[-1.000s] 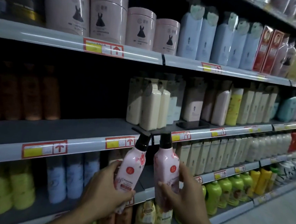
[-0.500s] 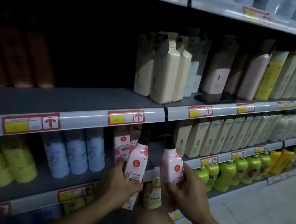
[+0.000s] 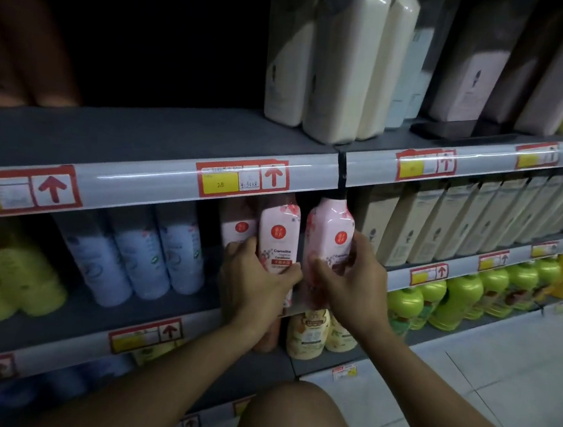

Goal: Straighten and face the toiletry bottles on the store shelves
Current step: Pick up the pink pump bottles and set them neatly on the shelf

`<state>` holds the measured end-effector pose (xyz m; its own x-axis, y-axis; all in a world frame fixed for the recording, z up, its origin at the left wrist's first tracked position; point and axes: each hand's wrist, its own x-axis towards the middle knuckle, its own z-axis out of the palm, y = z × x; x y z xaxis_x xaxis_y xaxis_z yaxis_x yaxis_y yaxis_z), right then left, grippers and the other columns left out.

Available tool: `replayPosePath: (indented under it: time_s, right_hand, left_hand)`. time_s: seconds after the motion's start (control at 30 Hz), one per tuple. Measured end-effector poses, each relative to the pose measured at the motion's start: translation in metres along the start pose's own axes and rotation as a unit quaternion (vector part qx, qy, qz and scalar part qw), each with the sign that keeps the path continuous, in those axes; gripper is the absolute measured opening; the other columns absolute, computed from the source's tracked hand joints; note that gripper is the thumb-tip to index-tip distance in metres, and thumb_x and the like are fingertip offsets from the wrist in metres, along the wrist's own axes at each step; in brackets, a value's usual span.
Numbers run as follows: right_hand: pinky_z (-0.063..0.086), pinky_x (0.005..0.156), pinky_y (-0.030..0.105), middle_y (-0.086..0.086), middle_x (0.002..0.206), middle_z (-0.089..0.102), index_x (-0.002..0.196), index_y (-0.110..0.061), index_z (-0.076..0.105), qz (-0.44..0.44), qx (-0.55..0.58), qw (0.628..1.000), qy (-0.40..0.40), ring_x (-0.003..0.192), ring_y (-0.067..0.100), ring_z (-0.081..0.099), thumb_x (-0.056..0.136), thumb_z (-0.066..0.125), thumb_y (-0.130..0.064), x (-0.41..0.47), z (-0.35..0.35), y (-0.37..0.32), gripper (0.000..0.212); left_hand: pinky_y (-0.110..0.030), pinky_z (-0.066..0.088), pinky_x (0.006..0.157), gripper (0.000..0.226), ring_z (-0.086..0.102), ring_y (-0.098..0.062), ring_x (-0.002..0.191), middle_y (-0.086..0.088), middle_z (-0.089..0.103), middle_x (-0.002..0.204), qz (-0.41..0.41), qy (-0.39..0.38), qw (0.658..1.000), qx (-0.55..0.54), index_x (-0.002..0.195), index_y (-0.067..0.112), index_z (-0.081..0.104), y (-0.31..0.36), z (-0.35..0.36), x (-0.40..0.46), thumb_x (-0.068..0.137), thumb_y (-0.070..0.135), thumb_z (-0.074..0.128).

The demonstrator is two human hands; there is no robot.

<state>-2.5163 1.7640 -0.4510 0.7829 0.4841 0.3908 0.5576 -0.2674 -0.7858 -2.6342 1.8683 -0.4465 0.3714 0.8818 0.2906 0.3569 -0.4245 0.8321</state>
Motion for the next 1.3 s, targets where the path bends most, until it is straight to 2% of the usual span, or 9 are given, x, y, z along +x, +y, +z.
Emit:
replayPosePath:
  time_s: [0.13, 0.27, 0.33, 0.53, 0.83, 0.97, 1.03, 1.2, 1.3]
  right_hand:
    - [0.061, 0.076, 0.046, -0.012, 0.109, 0.069, 0.126, -0.035, 0.054, -0.013, 0.003, 1.000, 0.010, 0.097, 0.012, 0.068, 0.080, 0.072, -0.059, 0.008, 0.012, 0.003, 0.055]
    - [0.060, 0.073, 0.045, -0.011, 0.104, 0.069, 0.126, -0.034, 0.055, -0.025, 0.001, 1.000, 0.009, 0.092, 0.011, 0.068, 0.082, 0.073, -0.057, 0.017, 0.013, 0.009, 0.052]
    - [0.060, 0.073, 0.045, -0.011, 0.105, 0.070, 0.126, -0.034, 0.055, -0.029, 0.007, 1.000, 0.010, 0.092, 0.012, 0.068, 0.083, 0.074, -0.054, 0.020, 0.014, 0.010, 0.051]
    - [0.060, 0.077, 0.046, -0.011, 0.111, 0.069, 0.134, -0.030, 0.052, -0.037, 0.033, 0.999, 0.008, 0.096, 0.012, 0.068, 0.085, 0.075, -0.048, 0.030, 0.021, 0.017, 0.057]
    - [0.060, 0.083, 0.043, -0.012, 0.125, 0.063, 0.144, -0.033, 0.042, -0.049, 0.056, 0.997, -0.014, 0.108, 0.007, 0.065, 0.088, 0.079, -0.039, 0.034, 0.039, 0.027, 0.068]
    - [0.061, 0.078, 0.045, -0.009, 0.124, 0.066, 0.146, -0.036, 0.036, -0.055, 0.024, 0.997, -0.040, 0.104, 0.013, 0.069, 0.085, 0.081, -0.042, 0.029, 0.038, 0.035, 0.075]
    - [0.061, 0.078, 0.045, -0.008, 0.123, 0.066, 0.145, -0.035, 0.035, -0.049, 0.010, 0.998, -0.049, 0.102, 0.013, 0.069, 0.083, 0.082, -0.039, 0.029, 0.040, 0.039, 0.078]
    - [0.056, 0.093, 0.044, -0.004, 0.124, 0.056, 0.139, -0.025, 0.047, -0.059, 0.017, 0.996, -0.064, 0.114, 0.012, 0.057, 0.084, 0.081, -0.027, 0.033, 0.055, 0.044, 0.065]
    - [0.056, 0.098, 0.045, -0.005, 0.129, 0.049, 0.143, -0.024, 0.042, -0.048, 0.040, 0.996, -0.064, 0.121, 0.012, 0.055, 0.085, 0.083, -0.022, 0.027, 0.058, 0.052, 0.071]
  left_hand:
    - [-0.028, 0.048, 0.088, 0.069, 0.059, -0.023, 0.117, -0.004, 0.056, 0.121, 0.010, 0.037, 0.999, -0.025, 0.125, 0.015, 0.062, -0.005, 0.018, -0.003, 0.066, 0.039, 0.091]
    - [-0.050, 0.054, 0.095, 0.067, 0.056, -0.031, 0.119, -0.007, 0.054, 0.119, 0.008, 0.072, 0.997, -0.030, 0.117, 0.014, 0.058, -0.009, 0.035, 0.003, 0.064, 0.041, 0.088]
    - [-0.053, 0.052, 0.094, 0.064, 0.055, -0.032, 0.118, -0.008, 0.054, 0.117, 0.005, 0.088, 0.996, -0.024, 0.114, 0.012, 0.057, -0.013, 0.042, 0.005, 0.063, 0.038, 0.088]
    - [-0.027, 0.042, 0.081, 0.058, 0.056, -0.026, 0.110, -0.001, 0.055, 0.110, 0.012, 0.107, 0.993, -0.045, 0.110, 0.011, 0.056, -0.017, 0.053, 0.004, 0.068, 0.028, 0.092]
    - [-0.034, 0.053, 0.084, 0.067, 0.058, -0.027, 0.117, -0.006, 0.054, 0.123, -0.006, 0.124, 0.992, 0.011, 0.113, 0.016, 0.050, -0.015, 0.051, 0.004, 0.067, 0.037, 0.093]
    - [-0.023, 0.048, 0.084, 0.063, 0.058, -0.024, 0.117, -0.004, 0.054, 0.124, 0.002, 0.082, 0.997, 0.007, 0.109, 0.023, 0.043, -0.021, 0.045, 0.002, 0.070, 0.029, 0.093]
    - [-0.012, 0.040, 0.074, 0.060, 0.059, -0.020, 0.112, -0.002, 0.057, 0.119, -0.012, 0.064, 0.998, -0.001, 0.105, 0.026, 0.042, -0.026, 0.043, 0.003, 0.072, 0.027, 0.092]
    - [-0.006, 0.035, 0.064, 0.053, 0.060, -0.017, 0.106, 0.000, 0.059, 0.117, -0.027, 0.074, 0.997, -0.009, 0.103, 0.023, 0.046, -0.028, 0.043, 0.006, 0.074, 0.024, 0.091]
    - [-0.006, 0.033, 0.064, 0.052, 0.056, -0.010, 0.099, 0.002, 0.059, 0.115, -0.027, 0.082, 0.996, -0.009, 0.099, 0.024, 0.045, -0.030, 0.042, 0.007, 0.075, 0.023, 0.091]
